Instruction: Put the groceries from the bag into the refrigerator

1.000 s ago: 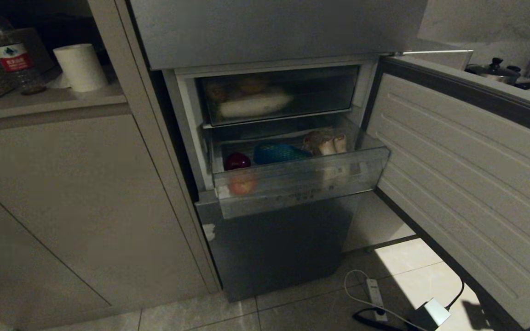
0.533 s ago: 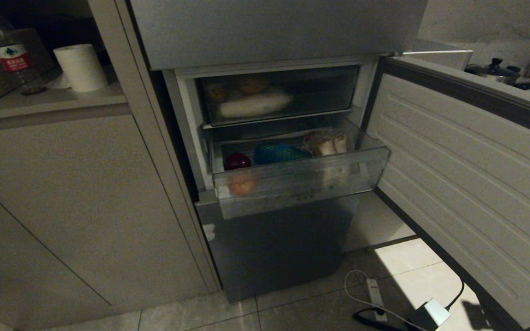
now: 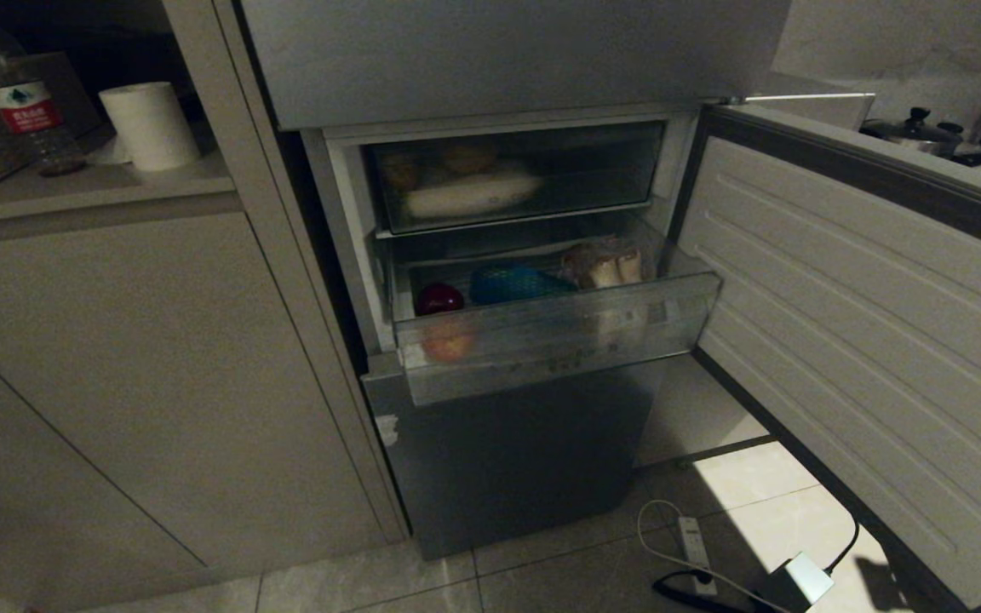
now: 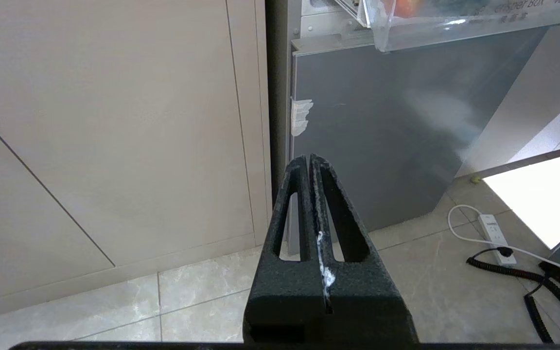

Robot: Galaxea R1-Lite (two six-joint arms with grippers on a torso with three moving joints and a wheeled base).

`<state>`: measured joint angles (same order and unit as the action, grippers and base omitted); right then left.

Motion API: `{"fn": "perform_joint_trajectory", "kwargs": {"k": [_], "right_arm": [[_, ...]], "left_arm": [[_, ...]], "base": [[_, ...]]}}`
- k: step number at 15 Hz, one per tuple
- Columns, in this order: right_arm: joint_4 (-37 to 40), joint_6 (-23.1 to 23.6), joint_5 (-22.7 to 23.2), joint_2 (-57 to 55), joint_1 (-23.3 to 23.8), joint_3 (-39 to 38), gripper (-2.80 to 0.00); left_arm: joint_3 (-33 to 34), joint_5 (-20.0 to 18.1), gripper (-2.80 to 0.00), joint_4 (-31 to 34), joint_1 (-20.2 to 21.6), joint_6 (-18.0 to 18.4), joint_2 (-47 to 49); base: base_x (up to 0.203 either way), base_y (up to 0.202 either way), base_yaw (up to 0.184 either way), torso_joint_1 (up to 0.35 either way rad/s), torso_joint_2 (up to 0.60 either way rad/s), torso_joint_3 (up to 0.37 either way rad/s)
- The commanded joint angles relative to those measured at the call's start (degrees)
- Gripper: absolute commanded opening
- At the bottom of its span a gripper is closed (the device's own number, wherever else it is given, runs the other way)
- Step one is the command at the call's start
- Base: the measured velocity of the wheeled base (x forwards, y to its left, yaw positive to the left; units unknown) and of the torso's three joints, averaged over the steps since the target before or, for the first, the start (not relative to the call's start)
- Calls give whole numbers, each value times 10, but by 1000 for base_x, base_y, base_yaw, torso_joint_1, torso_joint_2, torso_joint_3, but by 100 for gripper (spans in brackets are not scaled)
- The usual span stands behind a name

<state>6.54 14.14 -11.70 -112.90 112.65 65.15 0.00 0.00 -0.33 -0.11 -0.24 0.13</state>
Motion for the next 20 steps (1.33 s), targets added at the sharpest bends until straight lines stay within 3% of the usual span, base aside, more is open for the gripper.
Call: {"fn": "perform_joint_trajectory", "kwargs": {"k": [1,6,9,12,16,20], "right_arm": [[0,0,-1,-21,-1,2,-280],[-2,-5,9,-64,-4,-6,-280],[-23,-6,54,-71,-9,-5,-280],[-22,-30,103,-61,-52,-7,-280],[-22,-86,130,-17,-149,-24,-280],[19,-85,146,68,-157,-11,-280]], "left_arm": [[0,0,-280,0,0,0,1],[0,0,-280,0,0,0,1],[0,0,-280,0,0,0,0],[0,0,-280,0,0,0,0],[0,0,-280,0,0,0,0],[0,0,-280,0,0,0,0]], "base": [[0,0,0,0,0,0],[0,0,0,0,0,0],[0,0,0,0,0,0],[0,0,0,0,0,0],[0,0,0,0,0,0],[0,0,0,0,0,0]]}}
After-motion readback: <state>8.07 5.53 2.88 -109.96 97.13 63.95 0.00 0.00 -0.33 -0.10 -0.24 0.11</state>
